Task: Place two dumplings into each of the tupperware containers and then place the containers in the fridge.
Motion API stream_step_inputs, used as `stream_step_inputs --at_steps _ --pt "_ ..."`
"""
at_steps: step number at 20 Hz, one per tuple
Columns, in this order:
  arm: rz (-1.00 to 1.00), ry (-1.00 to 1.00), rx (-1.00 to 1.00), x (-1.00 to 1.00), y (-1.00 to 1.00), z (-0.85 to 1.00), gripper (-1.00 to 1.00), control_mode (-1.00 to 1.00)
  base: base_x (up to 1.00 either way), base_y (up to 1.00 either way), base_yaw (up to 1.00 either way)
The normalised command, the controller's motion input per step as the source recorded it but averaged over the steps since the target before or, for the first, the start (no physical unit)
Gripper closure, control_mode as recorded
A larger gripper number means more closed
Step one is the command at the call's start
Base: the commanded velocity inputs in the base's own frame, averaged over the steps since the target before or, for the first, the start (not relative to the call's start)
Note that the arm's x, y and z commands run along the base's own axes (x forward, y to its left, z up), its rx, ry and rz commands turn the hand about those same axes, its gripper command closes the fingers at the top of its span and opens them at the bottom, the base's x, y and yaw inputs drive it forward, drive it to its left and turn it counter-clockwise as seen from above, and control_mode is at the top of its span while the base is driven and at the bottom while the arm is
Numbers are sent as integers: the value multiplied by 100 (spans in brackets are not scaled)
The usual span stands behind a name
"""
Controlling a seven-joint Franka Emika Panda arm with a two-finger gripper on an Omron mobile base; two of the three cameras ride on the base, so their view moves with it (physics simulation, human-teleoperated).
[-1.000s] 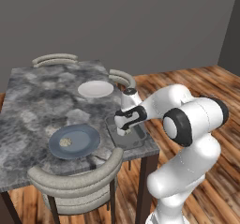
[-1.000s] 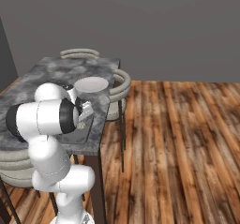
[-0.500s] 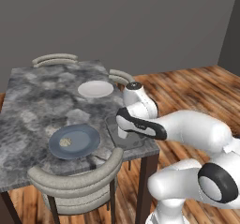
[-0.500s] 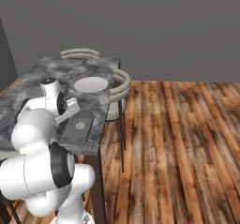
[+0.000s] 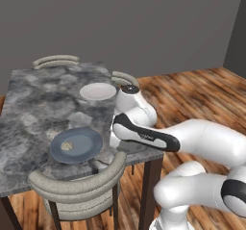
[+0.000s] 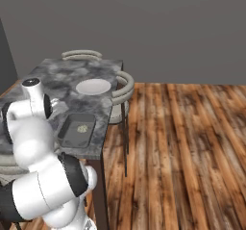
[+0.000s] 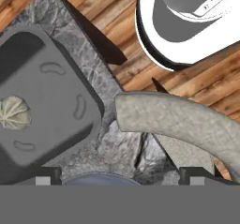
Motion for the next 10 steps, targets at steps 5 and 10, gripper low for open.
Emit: stream_step_inputs --at_steps 5,10 --pt "36 16 1 26 78 0 -100 -100 0 0 0" --pt "22 14 0 33 82 -1 -100 -100 0 0 0"
